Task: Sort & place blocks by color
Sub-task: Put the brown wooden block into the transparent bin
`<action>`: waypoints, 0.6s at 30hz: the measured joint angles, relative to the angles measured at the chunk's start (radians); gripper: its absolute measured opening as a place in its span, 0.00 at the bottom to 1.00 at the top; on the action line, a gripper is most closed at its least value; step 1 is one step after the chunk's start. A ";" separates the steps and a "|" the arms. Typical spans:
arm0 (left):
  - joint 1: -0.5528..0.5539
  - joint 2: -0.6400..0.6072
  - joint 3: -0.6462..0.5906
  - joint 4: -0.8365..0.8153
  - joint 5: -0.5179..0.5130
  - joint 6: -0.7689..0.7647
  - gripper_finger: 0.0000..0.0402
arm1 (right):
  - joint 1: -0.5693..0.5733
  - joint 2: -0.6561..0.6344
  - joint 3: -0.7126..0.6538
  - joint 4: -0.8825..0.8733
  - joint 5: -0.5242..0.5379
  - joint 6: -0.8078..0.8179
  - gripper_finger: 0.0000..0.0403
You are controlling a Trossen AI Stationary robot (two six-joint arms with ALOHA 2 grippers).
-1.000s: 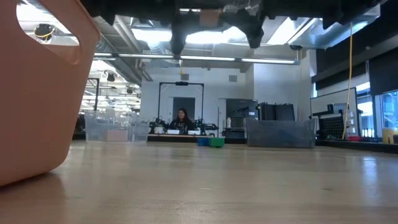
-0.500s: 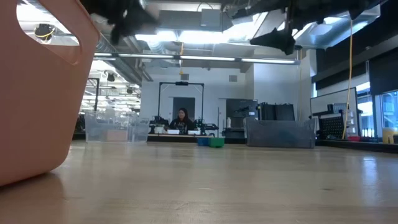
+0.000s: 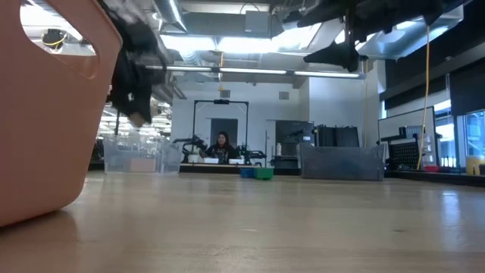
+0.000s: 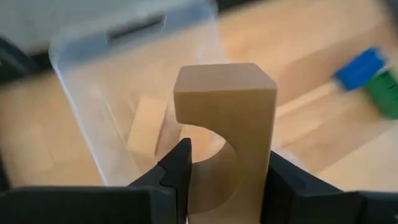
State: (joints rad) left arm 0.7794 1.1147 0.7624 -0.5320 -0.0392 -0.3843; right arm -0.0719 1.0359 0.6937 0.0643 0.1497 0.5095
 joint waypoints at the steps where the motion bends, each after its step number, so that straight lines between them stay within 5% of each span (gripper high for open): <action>1: 0.027 0.045 0.000 -0.003 0.025 0.001 0.28 | 0.000 0.005 0.000 0.000 0.000 0.009 0.91; 10: 0.080 0.289 0.093 0.007 -0.027 0.109 0.30 | 0.000 0.018 0.000 -0.018 0.000 0.040 0.91; 18: 0.094 0.305 0.338 -0.155 -0.101 0.237 0.81 | 0.000 0.018 0.000 -0.024 -0.001 0.060 0.91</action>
State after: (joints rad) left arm 0.8734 1.4200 1.1003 -0.6872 -0.1401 -0.1478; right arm -0.0719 1.0542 0.6937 0.0403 0.1490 0.5690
